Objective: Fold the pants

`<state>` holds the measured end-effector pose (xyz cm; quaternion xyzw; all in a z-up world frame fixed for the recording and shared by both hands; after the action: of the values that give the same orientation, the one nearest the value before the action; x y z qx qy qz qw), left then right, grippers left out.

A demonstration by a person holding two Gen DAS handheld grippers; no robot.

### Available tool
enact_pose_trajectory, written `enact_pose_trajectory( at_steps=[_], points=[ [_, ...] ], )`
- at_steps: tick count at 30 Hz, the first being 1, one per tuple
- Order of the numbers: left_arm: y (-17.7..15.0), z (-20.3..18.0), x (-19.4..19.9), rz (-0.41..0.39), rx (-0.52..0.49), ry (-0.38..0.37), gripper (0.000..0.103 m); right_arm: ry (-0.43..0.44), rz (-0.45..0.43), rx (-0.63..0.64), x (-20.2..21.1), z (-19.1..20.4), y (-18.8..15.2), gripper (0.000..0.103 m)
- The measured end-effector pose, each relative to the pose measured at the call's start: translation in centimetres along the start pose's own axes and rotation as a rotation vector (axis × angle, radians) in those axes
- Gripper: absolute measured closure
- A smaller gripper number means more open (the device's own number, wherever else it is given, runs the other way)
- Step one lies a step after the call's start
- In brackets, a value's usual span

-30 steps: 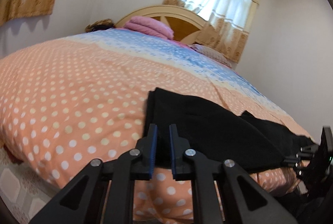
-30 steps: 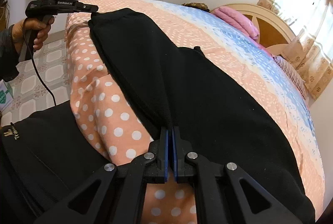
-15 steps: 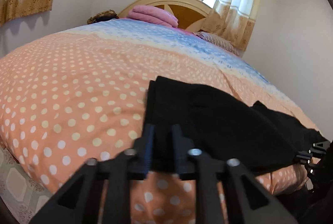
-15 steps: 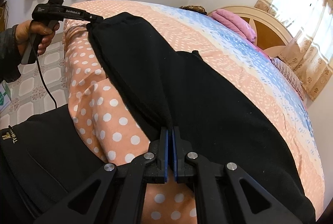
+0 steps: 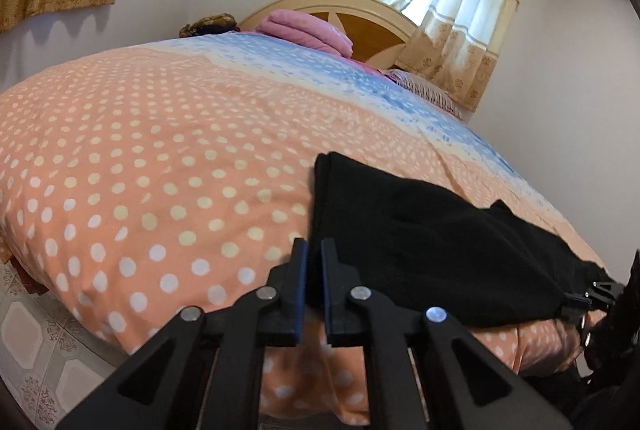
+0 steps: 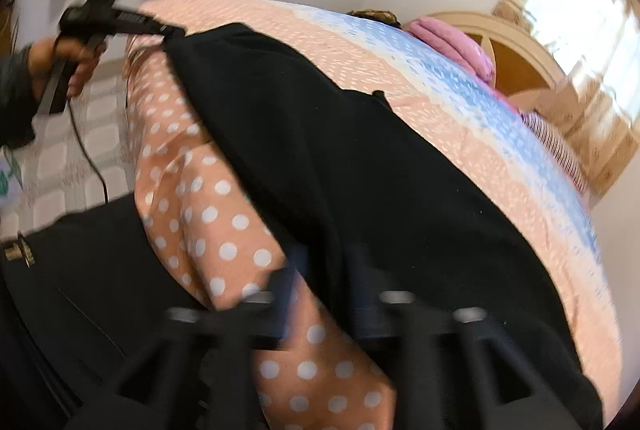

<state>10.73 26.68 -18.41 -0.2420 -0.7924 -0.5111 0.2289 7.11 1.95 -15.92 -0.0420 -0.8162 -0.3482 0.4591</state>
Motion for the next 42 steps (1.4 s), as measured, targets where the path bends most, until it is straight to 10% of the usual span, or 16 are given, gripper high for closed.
enact_pose_trajectory(
  at_steps=[5, 11, 24, 35, 39, 42],
  points=[
    [0.4, 1.3, 1.4, -0.056, 0.06, 0.08, 0.055, 0.041, 0.003, -0.071, 1.2, -1.3, -1.0, 0.045],
    [1.9, -3.4, 3.9, -0.136, -0.081, 0.084, 0.045, -0.028, -0.002, -0.3, 4.8, -7.9, -5.8, 0.045],
    [-3.7, -28.3, -3.2, 0.125, -0.59, -0.379, 0.044, -0.358, -0.047, -1.189, 21.5, -29.1, -27.4, 0.045],
    [-10.1, -36.6, -5.4, 0.293, -0.825, -0.507, 0.044, -0.118, -0.1, -1.477, 21.2, -28.4, -34.8, 0.051],
    [-10.6, -36.6, -5.9, 0.305, -0.84, -0.501, 0.044, -0.091, -0.06, -1.477, 18.7, -29.3, -34.4, 0.087],
    [-10.4, -36.4, -5.8, 0.311, -0.825, -0.511, 0.044, -0.132, -0.074, -1.436, 19.1, -29.5, -33.6, 0.093]
  ],
)
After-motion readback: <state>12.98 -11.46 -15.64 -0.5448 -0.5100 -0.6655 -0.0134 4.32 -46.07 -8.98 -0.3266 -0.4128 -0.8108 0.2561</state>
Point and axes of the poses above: each gripper's, at about its wrist camera, not at the fingertips, and x roughly against the way its jaws point, z to its left, y to its top, the point moved 4 cm from there along -x, roughly the way its jaws point, and after that the axes turned 6 degrees about z, right-handed, at the moved point
